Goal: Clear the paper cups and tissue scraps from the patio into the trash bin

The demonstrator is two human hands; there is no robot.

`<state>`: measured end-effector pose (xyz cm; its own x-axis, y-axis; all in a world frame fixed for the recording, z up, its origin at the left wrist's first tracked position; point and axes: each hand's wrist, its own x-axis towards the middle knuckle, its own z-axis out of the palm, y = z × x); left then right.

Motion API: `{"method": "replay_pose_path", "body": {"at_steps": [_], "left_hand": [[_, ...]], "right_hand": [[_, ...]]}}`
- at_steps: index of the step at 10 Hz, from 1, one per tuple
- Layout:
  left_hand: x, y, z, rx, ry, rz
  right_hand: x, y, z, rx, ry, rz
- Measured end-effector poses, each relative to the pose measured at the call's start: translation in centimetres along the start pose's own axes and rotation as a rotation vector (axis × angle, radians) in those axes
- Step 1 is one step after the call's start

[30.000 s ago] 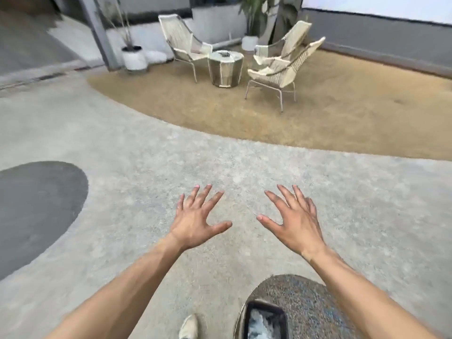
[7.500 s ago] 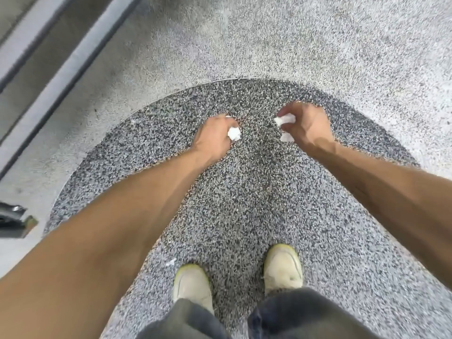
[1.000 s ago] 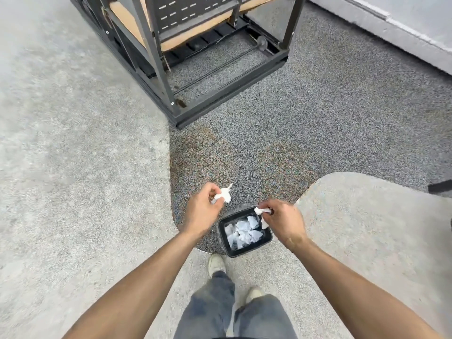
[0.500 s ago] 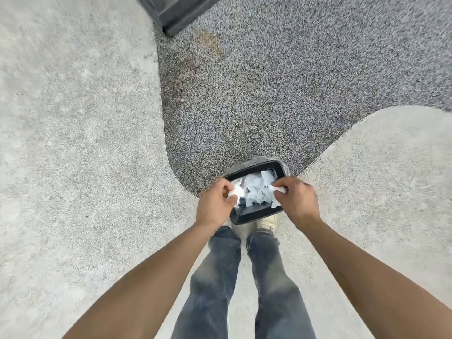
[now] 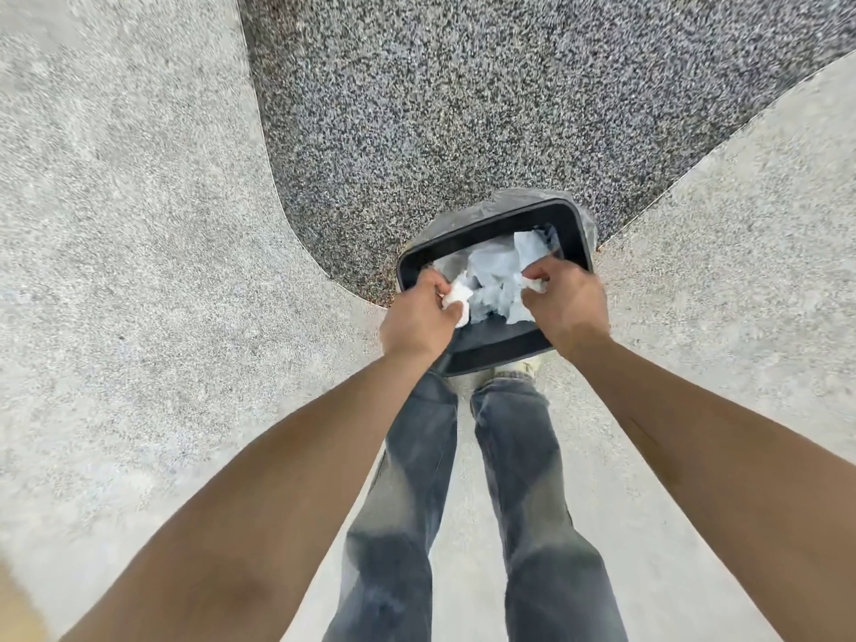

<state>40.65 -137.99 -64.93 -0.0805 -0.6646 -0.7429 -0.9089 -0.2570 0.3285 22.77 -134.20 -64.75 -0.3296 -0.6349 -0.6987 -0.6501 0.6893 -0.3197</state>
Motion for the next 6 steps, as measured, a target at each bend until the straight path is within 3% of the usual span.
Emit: {"method": "replay_pose_path", "body": {"at_steps": [4, 6], "left_hand": [[-3.1, 1.0, -4.9, -0.085, -0.026, 0.060], [-7.7, 2.9, -9.0, -0.093, 0.041, 0.207]], "right_hand": [[-3.2, -2.9, -4.3, 0.014, -0.007, -0.012], [-8.1, -4.1, -7.8, 0.018, 0.035, -0.037]]}}
